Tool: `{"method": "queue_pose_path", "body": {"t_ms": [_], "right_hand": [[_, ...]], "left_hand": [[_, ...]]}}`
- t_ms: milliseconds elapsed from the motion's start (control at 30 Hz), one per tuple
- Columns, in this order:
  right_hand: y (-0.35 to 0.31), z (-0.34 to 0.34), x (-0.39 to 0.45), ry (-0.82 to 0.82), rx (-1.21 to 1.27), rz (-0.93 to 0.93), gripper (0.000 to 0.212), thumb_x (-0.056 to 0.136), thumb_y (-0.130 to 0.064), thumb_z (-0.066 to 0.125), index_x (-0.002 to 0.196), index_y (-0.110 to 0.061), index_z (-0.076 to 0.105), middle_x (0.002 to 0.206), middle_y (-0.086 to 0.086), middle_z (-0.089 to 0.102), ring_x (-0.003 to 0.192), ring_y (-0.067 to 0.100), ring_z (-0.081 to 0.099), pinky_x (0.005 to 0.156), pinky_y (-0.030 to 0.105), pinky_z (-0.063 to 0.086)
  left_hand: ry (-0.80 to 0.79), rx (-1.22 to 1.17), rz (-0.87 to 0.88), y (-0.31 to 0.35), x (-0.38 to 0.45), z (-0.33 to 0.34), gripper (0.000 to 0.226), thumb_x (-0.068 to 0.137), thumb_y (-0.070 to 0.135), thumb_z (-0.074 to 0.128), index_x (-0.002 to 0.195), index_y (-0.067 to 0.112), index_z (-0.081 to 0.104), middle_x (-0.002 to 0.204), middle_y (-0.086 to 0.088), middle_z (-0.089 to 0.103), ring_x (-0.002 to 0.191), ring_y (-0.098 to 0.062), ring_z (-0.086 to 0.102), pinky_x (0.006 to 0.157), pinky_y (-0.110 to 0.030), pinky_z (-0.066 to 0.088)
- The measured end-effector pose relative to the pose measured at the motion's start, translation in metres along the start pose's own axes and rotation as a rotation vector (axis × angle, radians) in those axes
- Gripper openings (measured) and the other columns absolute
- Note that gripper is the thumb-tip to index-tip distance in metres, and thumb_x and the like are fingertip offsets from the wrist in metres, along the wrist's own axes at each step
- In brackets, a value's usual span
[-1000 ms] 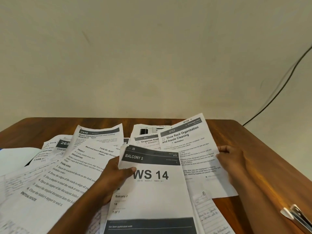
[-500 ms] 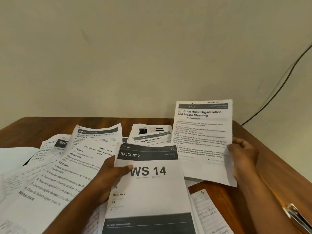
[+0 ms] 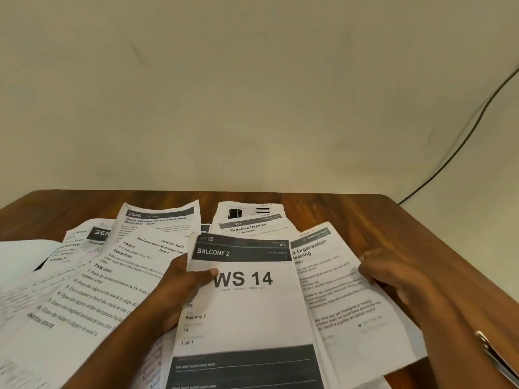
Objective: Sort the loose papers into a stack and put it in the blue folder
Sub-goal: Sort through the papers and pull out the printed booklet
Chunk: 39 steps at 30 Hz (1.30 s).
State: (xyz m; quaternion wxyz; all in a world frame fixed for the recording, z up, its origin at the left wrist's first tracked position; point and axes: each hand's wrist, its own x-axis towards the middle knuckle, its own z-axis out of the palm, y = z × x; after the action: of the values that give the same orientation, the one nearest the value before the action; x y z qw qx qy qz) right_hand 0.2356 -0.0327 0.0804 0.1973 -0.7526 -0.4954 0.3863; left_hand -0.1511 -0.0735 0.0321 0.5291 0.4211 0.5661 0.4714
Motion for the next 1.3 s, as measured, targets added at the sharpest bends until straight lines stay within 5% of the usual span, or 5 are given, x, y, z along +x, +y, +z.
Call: {"method": "queue_pose_path", "body": {"t_ms": [200,333,600,900,1300], "right_hand": [[0.002,0.002,-0.006,-0.214,-0.042,-0.040,0.019,0.093,-0.013,0.066,0.107,-0.011,0.078,0.098,0.001,0.082,0.093,0.021,0.079,0.093,0.036,0.058],[0.000,0.025,0.005,0.124,-0.005,-0.203,0.038,0.088,-0.049,0.080,0.082,-0.012,0.075,0.078,-0.003,0.077,0.079,0.018,0.073,0.076,0.035,0.054],[-0.007,0.058,0.012,0.279,0.253,-0.434,0.011,0.095,-0.025,0.076,0.105,-0.029,0.072,0.093,-0.003,0.080,0.077,0.017,0.078,0.079,0.050,0.065],[-0.015,0.053,0.005,0.154,0.763,-0.415,0.019,0.097,-0.014,0.070,0.115,-0.010,0.073,0.102,0.010,0.081,0.093,0.033,0.079,0.087,0.051,0.062],[-0.017,0.059,0.009,0.145,0.830,-0.390,0.020,0.097,-0.011,0.070,0.116,-0.008,0.075,0.107,0.012,0.081,0.101,0.034,0.077,0.097,0.055,0.058]], "left_hand": [[0.006,-0.005,-0.011,0.000,0.001,0.001,0.027,0.097,0.002,0.070,0.122,0.008,0.065,0.103,-0.016,0.081,0.090,-0.041,0.078,0.090,-0.061,0.060],[0.006,0.001,-0.004,-0.001,0.001,0.001,0.025,0.097,0.001,0.069,0.121,0.009,0.065,0.103,-0.015,0.081,0.089,-0.040,0.079,0.089,-0.059,0.061],[-0.010,-0.002,0.003,-0.001,0.000,0.000,0.025,0.097,0.002,0.069,0.122,0.008,0.065,0.104,-0.015,0.081,0.091,-0.040,0.078,0.091,-0.061,0.060],[-0.042,-0.057,0.017,0.001,-0.003,0.000,0.026,0.097,0.002,0.068,0.122,0.007,0.064,0.105,-0.016,0.080,0.089,-0.040,0.079,0.072,-0.047,0.065],[-0.065,-0.083,0.013,-0.001,-0.001,-0.002,0.027,0.097,0.002,0.068,0.123,0.007,0.065,0.108,-0.018,0.079,0.094,-0.044,0.077,0.089,-0.060,0.060]]}}
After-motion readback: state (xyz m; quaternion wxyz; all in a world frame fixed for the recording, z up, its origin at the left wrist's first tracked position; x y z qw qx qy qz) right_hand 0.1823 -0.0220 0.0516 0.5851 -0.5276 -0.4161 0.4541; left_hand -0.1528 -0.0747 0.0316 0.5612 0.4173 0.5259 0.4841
